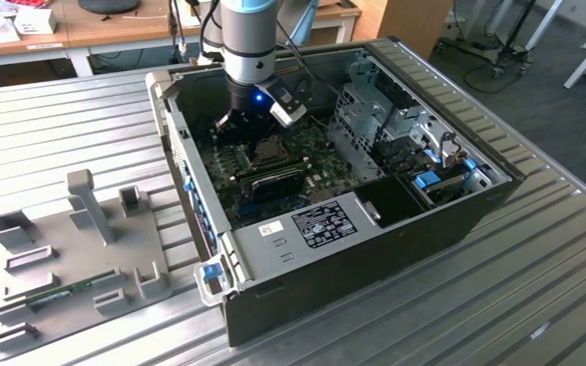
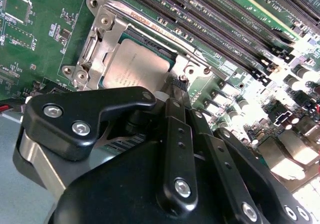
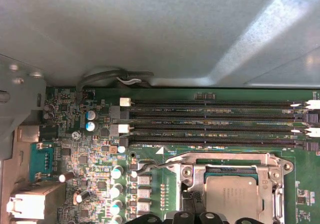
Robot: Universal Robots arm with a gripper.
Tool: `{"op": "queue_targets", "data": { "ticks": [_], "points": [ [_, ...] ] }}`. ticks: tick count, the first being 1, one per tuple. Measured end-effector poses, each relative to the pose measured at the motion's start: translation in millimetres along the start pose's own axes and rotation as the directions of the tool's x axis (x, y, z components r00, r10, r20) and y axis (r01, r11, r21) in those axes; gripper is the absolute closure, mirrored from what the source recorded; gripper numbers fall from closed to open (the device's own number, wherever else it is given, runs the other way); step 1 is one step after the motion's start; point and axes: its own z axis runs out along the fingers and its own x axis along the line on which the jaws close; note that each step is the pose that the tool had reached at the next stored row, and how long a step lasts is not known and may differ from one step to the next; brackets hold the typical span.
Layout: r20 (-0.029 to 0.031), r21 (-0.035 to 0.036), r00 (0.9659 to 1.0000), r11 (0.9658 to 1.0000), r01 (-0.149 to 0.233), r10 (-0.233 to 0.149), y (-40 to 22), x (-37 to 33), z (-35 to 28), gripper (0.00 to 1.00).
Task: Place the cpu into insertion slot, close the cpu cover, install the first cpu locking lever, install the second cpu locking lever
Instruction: 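Close the cpu cover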
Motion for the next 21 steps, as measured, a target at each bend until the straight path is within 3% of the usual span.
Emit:
{"op": "queue_targets", "data": {
  "ticks": [14,21],
  "points": [
    [0.0001,-0.0001,1.0,1.0,0.0,0.0,0.0,0.0,0.4,0.9],
    [0.0002,-0.0002,1.0,1.0,0.0,0.0,0.1,-0.2,-5.6,0.9]
  ]
}}
